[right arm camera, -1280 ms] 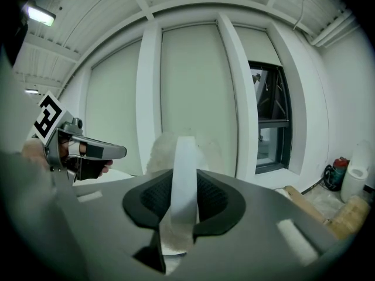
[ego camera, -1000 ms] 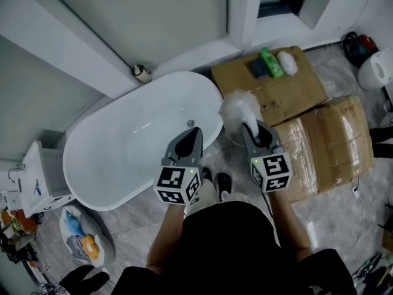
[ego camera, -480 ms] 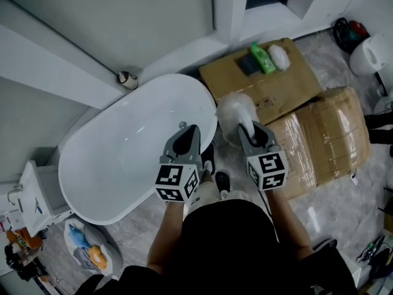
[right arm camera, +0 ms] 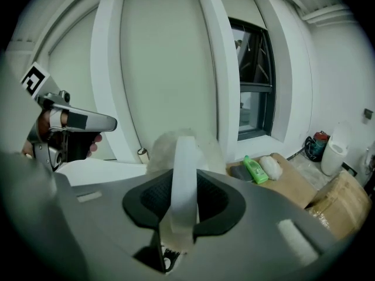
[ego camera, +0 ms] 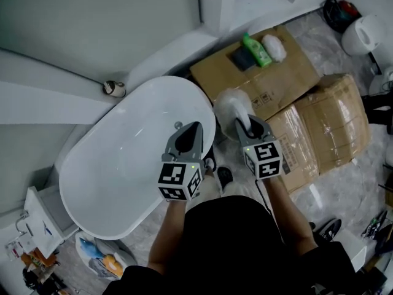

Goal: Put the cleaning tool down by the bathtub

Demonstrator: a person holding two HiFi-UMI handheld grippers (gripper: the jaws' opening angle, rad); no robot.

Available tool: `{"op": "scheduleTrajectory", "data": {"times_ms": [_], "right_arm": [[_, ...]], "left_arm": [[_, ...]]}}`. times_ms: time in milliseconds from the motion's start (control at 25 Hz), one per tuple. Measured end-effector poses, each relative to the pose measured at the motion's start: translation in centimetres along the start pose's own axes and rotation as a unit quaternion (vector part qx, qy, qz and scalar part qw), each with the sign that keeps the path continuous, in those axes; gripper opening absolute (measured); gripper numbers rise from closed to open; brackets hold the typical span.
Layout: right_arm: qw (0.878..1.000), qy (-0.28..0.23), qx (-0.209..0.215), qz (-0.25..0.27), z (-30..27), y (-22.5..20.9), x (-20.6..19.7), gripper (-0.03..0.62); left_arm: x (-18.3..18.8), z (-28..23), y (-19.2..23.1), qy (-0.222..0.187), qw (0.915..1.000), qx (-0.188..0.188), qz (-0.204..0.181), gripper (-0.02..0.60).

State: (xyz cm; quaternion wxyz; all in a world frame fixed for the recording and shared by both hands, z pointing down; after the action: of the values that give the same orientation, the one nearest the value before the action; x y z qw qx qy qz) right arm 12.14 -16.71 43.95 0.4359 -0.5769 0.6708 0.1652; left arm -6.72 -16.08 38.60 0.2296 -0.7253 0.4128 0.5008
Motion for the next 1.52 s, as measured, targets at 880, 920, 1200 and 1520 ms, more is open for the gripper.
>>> {"op": "scheduleTrajectory", "data": {"times_ms": [880, 920, 1200, 1520], "right_arm": [[0.994, 0.099, -0.049, -0.024, -17.4, -4.7, -2.0, 0.095], [0.993, 0.104, -0.05, -0.028, -18.1, -5.1, -2.2, 0.095], [0.99, 0.127, -0.051, -0.033, -22.5, -7.6, -4.3, 0.095], [0.989, 0.135, -0.051, -0.038, -26.9, -10.3, -7.3, 0.095]], "left_arm": [[-5.1, -13.3, 7.9, 0.09, 0.9915, -0.094, 0.002, -0.002], [-5.5, -13.8, 8.1, 0.094, 0.9912, -0.093, 0.001, -0.002], [-8.5, -16.9, 9.0, 0.128, 0.9882, -0.083, 0.013, -0.002], [-11.4, -19.3, 9.1, 0.148, 0.985, -0.088, 0.002, -0.002]]}}
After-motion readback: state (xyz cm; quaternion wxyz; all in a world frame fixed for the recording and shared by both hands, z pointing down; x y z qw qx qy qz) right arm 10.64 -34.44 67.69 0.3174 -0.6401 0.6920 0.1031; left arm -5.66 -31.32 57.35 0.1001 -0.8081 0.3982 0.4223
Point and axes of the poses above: the fingertips, and each gripper's own axes: z backward along the fingers, y to its left, x out of its top, the point moved 7 cm from there along z, backward along the fingers, and after that the axes turned 12 degrees about -z, right-handed, at the moved point
